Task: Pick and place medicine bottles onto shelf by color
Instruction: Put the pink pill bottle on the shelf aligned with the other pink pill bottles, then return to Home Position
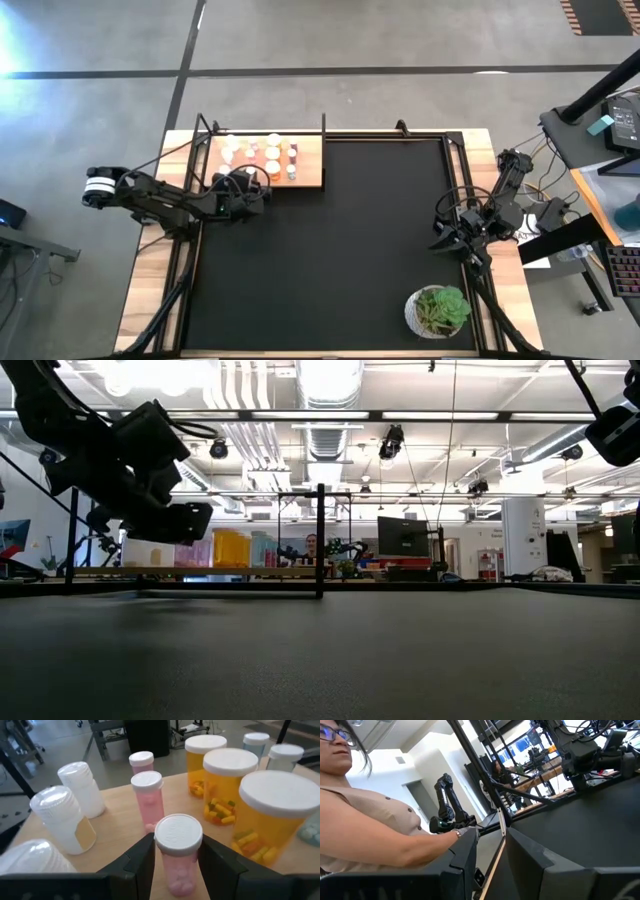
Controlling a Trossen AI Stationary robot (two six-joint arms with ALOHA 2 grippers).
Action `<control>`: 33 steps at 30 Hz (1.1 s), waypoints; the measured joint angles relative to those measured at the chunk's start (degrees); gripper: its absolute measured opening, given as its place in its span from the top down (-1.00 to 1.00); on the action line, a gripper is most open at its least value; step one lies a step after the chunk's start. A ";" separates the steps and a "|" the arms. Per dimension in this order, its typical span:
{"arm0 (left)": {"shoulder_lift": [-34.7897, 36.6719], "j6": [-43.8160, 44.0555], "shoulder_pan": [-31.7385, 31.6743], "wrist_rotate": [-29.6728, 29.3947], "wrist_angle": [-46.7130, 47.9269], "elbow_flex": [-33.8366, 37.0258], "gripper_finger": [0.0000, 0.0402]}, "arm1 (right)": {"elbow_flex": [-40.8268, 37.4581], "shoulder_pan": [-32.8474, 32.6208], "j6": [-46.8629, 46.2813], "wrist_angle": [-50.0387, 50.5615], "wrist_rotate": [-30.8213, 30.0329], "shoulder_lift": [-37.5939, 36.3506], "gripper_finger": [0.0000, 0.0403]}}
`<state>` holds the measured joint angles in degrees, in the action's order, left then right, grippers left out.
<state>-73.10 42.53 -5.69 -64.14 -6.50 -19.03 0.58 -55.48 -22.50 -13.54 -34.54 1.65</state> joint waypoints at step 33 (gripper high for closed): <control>2.90 -1.53 0.02 -1.04 -1.04 -1.97 0.14 | 0.00 0.00 0.00 0.00 0.00 0.00 0.51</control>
<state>-70.20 40.99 -5.67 -65.17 -7.54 -20.99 0.58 -55.48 -22.50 -13.54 -34.54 1.65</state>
